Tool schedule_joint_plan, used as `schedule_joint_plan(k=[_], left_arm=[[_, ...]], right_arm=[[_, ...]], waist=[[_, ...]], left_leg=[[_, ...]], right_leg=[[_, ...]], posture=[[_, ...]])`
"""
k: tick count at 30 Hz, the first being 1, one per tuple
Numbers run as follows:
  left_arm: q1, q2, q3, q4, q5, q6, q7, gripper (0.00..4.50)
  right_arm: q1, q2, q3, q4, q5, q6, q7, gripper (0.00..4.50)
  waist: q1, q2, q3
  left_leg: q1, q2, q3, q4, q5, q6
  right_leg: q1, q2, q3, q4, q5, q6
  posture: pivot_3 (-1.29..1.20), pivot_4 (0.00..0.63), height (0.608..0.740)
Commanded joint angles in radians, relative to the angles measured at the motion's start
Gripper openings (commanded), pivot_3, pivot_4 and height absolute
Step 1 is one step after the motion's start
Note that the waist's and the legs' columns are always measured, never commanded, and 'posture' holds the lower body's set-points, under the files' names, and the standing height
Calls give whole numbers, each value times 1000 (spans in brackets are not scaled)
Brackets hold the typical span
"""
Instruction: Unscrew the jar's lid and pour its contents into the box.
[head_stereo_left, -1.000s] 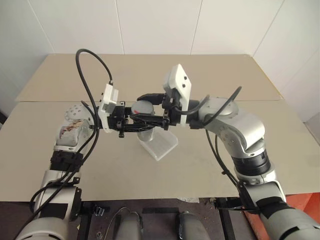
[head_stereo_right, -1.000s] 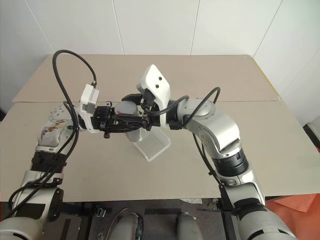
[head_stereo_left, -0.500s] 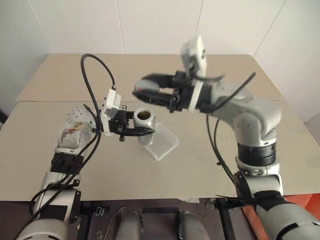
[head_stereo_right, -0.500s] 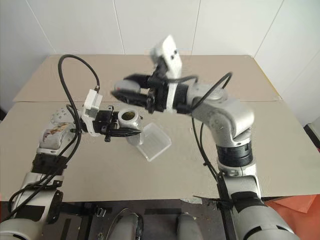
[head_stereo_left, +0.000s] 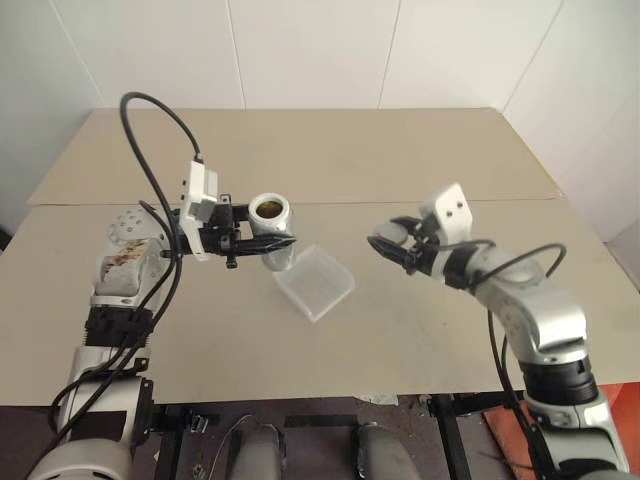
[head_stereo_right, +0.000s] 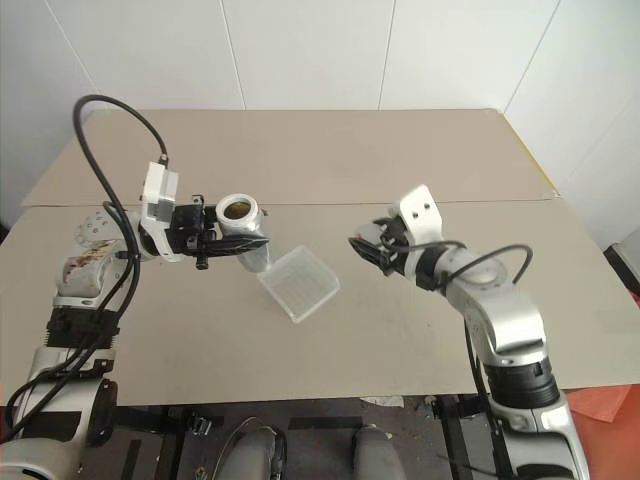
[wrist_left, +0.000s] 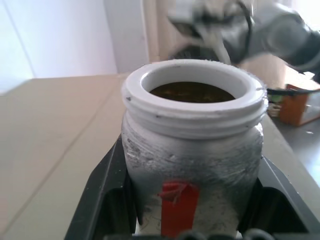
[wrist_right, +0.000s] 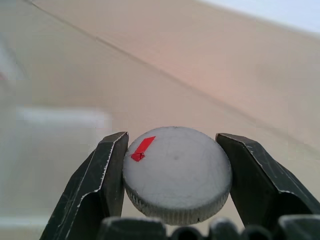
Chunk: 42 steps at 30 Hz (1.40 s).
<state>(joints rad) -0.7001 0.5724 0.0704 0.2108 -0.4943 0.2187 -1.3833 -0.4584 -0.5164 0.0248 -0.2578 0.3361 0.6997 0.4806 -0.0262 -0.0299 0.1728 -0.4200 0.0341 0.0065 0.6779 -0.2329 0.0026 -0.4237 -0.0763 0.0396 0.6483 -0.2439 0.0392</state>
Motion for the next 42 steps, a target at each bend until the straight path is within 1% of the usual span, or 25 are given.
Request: schedule_joint_plan(k=[1,6,8,10,11,12,14,16,18,19,21,23,24,25,26,27,29,30,32,34,36,38,42], left_arm=[[22,21,45,-73,-24,0,44,1987],[48,32,52,-129,-12,1,114,1987],[57,36,51,-145,-6,-3,136,1987],[62,47,49,-159,-4,-3,145,1987],[63,54,48,-163,2,-9,149,1987],[58,62,39,-157,32,-36,162,1987],[41,61,26,-135,101,-101,210,1987],[16,51,1,-100,212,-199,300,1987],[-3,51,-41,-45,358,-371,384,1987],[-9,53,-58,-22,406,-433,411,1987],[-38,63,-113,63,583,-666,532,1987],[-91,100,-192,152,836,-907,717,1987],[-129,127,-243,181,1002,-994,857,1987],[-171,154,-299,199,1173,-1046,1012,1987],[-222,184,-373,201,1365,-1065,1204,1987],[-261,204,-432,209,1503,-1072,1354,1987],[-338,220,-565,233,1748,-1008,1653,1987],[-366,216,-620,253,1835,-964,1770,1987],[-411,197,-707,299,1952,-905,1929,1987],[-430,177,-761,333,2012,-857,2019,1987],[-434,165,-820,357,2077,-807,2068,1987],[-426,157,-863,363,2116,-768,2071,1987],[-433,142,-901,375,2136,-724,2077,1987]], right_arm=[[52,35,-7,24,-59,-79,-57,2752],[89,80,15,152,-136,-144,-89,2752],[96,75,24,180,-150,-161,-69,3481],[107,60,22,166,-143,-159,-35,4015],[111,48,16,145,-135,-149,-20,4370],[116,20,1,101,-110,-125,15,4442],[119,-43,-36,10,-40,-67,96,4442],[108,-110,-79,-77,55,7,179,4442],[73,-173,-121,-142,174,115,252,4442],[57,-195,-132,-159,218,161,273,4442],[-3,-252,-129,-187,322,272,338,4442],[-56,-275,-132,-189,417,348,385,4442],[-79,-283,-125,-186,444,368,402,4442],[-102,-292,-109,-182,456,379,419,4442],[-124,-299,-90,-178,462,380,441,4442],[-139,-305,-77,-174,467,380,456,4442],[-176,-313,-50,-161,478,380,493,4442],[-192,-316,-36,-156,478,376,509,4442],[-217,-318,-13,-146,473,368,528,4442],[-229,-314,-3,-140,469,366,530,4442],[-237,-305,3,-134,466,365,526,4442],[-241,-294,-1,-129,472,366,519,4442],[-232,-275,-30,-141,498,370,500,4442]], waist=[[-1,0,0],[3,0,0],[6,0,0],[8,0,0],[8,0,0],[9,0,0],[11,0,0],[14,0,0],[17,0,0],[18,0,0],[16,0,0],[17,0,0],[17,0,0],[18,0,0],[20,0,0],[21,0,0],[27,0,0],[30,0,0],[35,0,0],[37,0,0],[36,0,0],[36,0,0],[38,0,0]], left_leg=[[1,0,0,0,0,0],[0,0,0,0,0,0],[0,0,0,0,0,0],[0,0,0,0,0,0],[0,0,0,0,0,0],[0,0,0,0,0,0],[0,0,0,0,0,0],[1,0,0,0,0,0],[1,0,-1,0,0,0],[2,0,-1,0,0,0],[3,0,0,0,0,0],[4,0,0,0,0,0],[4,0,0,0,0,0],[4,0,0,-1,0,0],[3,-1,0,-1,0,0],[2,-1,0,0,0,0],[1,-1,0,0,0,0],[0,-1,0,0,0,0],[0,-2,0,0,0,0],[-1,-1,0,0,0,0],[-2,-1,0,0,0,0],[-3,-1,0,1,0,0],[-4,-1,0,0,0,0]], right_leg=[[0,0,0,0,0,0],[1,0,0,0,0,0],[1,0,0,0,0,0],[1,0,0,-1,0,0],[1,0,0,-1,0,0],[1,0,0,-1,0,0],[1,0,0,-1,0,0],[1,0,0,-1,0,0],[2,0,-1,-1,0,0],[3,0,-1,-1,0,0],[5,0,-1,-2,0,0],[5,0,-1,-2,0,0],[5,0,-1,-2,0,0],[5,0,-1,-2,0,0],[4,0,-1,-2,0,0],[4,-1,-1,-2,0,0],[3,-1,-1,-2,1,1],[2,-1,-1,-2,1,1],[2,-1,-1,-2,1,2],[1,-1,-1,-1,1,2],[0,-1,-1,-1,1,2],[-2,-1,-1,0,1,2],[-2,-1,-1,0,1,2]], posture=[[0,150,740],[0,150,740],[0,150,740],[0,150,740],[0,150,740],[0,150,740],[0,150,740],[0,150,740],[0,150,740],[0,150,740],[0,150,740],[0,150,740],[0,150,740],[0,150,740],[0,150,740],[0,150,740],[0,150,740],[0,150,740],[0,150,740],[0,150,740],[0,150,740],[0,150,740],[0,150,740]])
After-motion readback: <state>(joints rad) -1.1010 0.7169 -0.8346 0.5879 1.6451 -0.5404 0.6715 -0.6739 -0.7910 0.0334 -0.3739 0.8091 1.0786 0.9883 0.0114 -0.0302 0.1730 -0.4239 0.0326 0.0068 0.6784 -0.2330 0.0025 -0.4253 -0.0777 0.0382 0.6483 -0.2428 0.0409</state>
